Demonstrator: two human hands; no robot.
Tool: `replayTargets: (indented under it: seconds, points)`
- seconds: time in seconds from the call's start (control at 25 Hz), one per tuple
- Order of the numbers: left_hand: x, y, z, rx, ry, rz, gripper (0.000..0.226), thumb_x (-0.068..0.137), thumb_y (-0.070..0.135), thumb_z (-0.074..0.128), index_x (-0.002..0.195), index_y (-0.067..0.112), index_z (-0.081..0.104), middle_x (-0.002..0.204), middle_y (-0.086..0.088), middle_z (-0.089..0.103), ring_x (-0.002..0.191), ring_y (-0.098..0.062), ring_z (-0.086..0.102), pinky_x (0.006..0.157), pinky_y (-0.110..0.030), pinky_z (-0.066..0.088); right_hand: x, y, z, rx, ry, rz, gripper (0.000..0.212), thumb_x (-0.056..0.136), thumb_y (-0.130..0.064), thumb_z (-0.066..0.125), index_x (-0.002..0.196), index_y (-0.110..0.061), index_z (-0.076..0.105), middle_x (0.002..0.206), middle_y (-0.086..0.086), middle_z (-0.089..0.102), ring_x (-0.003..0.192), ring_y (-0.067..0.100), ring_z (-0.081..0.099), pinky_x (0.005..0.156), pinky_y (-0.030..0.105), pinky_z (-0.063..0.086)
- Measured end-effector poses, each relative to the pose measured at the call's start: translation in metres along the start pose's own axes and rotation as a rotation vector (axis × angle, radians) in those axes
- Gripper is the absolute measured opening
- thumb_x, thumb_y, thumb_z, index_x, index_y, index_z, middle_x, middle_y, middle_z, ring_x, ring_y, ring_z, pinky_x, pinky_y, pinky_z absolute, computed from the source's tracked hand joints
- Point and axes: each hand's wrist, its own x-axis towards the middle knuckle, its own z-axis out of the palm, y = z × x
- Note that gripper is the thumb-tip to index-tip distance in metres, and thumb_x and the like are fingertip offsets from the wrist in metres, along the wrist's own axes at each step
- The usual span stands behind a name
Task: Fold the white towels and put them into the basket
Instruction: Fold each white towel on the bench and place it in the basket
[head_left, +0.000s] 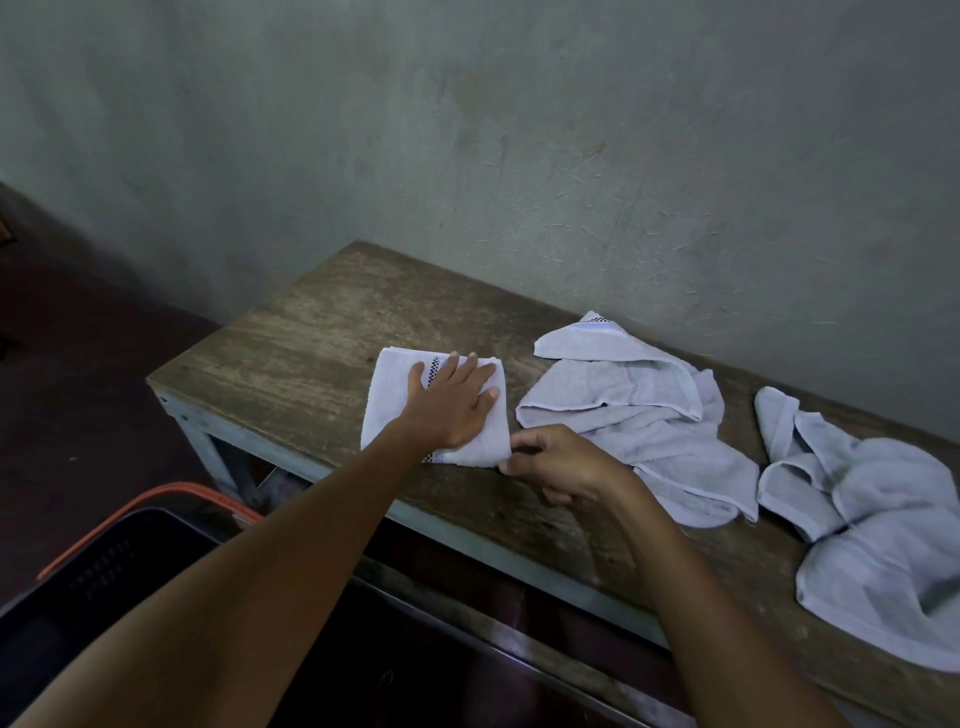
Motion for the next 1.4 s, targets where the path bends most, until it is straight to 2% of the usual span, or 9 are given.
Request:
replayTargets:
  seconds: [0.12, 0.36, 0.44, 0.56, 0.68, 0.88, 1.04, 1.28, 1.4]
  points:
    - [0.004, 0.0, -0.001, -0.009, -0.023, -0.014, 0.051, 0.099, 0.045, 0.017, 0.148, 0.031, 0.012, 0.159, 0.003, 0.007, 0.146, -0.017, 0.0, 0.113, -0.054, -0.002, 0.0, -0.009, 0.005, -0.039, 0.101, -0.015, 0.015, 0.084, -0.029, 0.067, 0.087, -0.014, 0.069, 0.063, 0.0, 0.054, 0.048, 0.012, 0.042, 0.04, 0.021, 0.03]
    - [0.0, -0.003, 0.005, 0.028, 0.048, 0.013, 0.051, 0.099, 0.044, 0.02, 0.148, 0.031, 0.012, 0.159, 0.002, 0.01, 0.146, -0.017, 0.002, 0.114, -0.054, 0.001, 0.001, -0.007, 0.011, 0.811, 0.011, 0.164, 0.041, 0.092, -0.013, 0.053, 0.051, -0.017, 0.053, 0.041, -0.004, 0.03, 0.032, 0.006, 0.025, 0.035, 0.017, 0.014]
    - [0.002, -0.002, 0.003, 0.005, 0.03, 0.003, 0.051, 0.1, 0.044, 0.019, 0.148, 0.032, 0.012, 0.159, 0.003, 0.009, 0.146, -0.016, 0.001, 0.113, -0.053, -0.001, -0.001, -0.006, 0.007, 0.735, -0.018, 0.17, 0.036, 0.092, -0.009, 0.05, 0.057, -0.015, 0.055, 0.042, -0.003, 0.029, 0.031, 0.007, 0.024, 0.035, 0.017, 0.011]
    - [0.002, -0.002, 0.004, -0.043, 0.019, -0.012, 0.05, 0.1, 0.044, 0.019, 0.147, 0.033, 0.015, 0.158, 0.004, 0.01, 0.146, -0.014, 0.001, 0.113, -0.053, -0.003, -0.009, -0.008, 0.002, 0.3, -0.075, 0.146, 0.011, 0.089, -0.008, 0.052, 0.087, -0.013, 0.061, 0.046, -0.001, 0.03, 0.032, 0.009, 0.026, 0.035, 0.017, 0.013]
    - [0.002, 0.0, 0.005, -0.04, 0.06, -0.019, 0.049, 0.099, 0.044, 0.022, 0.147, 0.032, 0.017, 0.158, 0.003, 0.013, 0.146, -0.015, 0.003, 0.113, -0.054, -0.002, -0.01, -0.003, 0.003, 0.033, -0.06, 0.074, 0.02, 0.091, -0.015, 0.054, 0.107, -0.022, 0.062, 0.048, 0.005, 0.042, 0.032, 0.014, 0.039, 0.036, 0.02, 0.024]
    - [0.004, 0.0, 0.005, -0.037, 0.07, -0.021, 0.049, 0.099, 0.044, 0.023, 0.146, 0.033, 0.018, 0.158, 0.003, 0.015, 0.146, -0.016, 0.005, 0.113, -0.054, 0.0, -0.003, 0.013, 0.007, -0.473, 0.237, -0.355, 0.025, 0.081, -0.035, 0.067, 0.067, -0.049, 0.052, 0.064, 0.001, 0.055, 0.057, 0.012, 0.048, 0.056, 0.031, 0.036]
    - [0.003, 0.001, 0.006, -0.026, 0.096, -0.03, 0.048, 0.099, 0.043, 0.024, 0.146, 0.033, 0.02, 0.157, 0.004, 0.017, 0.146, -0.016, 0.007, 0.113, -0.055, 0.001, 0.0, 0.005, 0.018, -0.266, 0.27, -0.29, 0.026, 0.08, -0.021, 0.069, 0.069, -0.032, 0.048, 0.068, -0.007, 0.045, 0.063, 0.008, 0.042, 0.059, 0.027, 0.033]
    - [0.003, -0.001, 0.004, -0.044, 0.095, -0.026, 0.048, 0.099, 0.044, 0.025, 0.145, 0.033, 0.021, 0.156, 0.005, 0.018, 0.145, -0.015, 0.007, 0.113, -0.053, 0.002, 0.0, -0.008, 0.015, 0.319, 0.137, -0.05, 0.021, 0.08, -0.004, 0.065, 0.09, -0.023, 0.069, 0.086, -0.001, 0.068, 0.084, 0.014, 0.062, 0.083, 0.025, 0.048]
    - [0.005, -0.001, 0.004, -0.064, 0.091, -0.038, 0.046, 0.099, 0.042, 0.026, 0.144, 0.034, 0.023, 0.156, 0.005, 0.02, 0.145, -0.016, 0.009, 0.113, -0.053, 0.001, 0.0, -0.006, 0.01, 0.15, 0.115, -0.045, 0.022, 0.082, -0.014, 0.065, 0.102, -0.021, 0.07, 0.099, 0.003, 0.071, 0.093, 0.016, 0.063, 0.088, 0.03, 0.048]
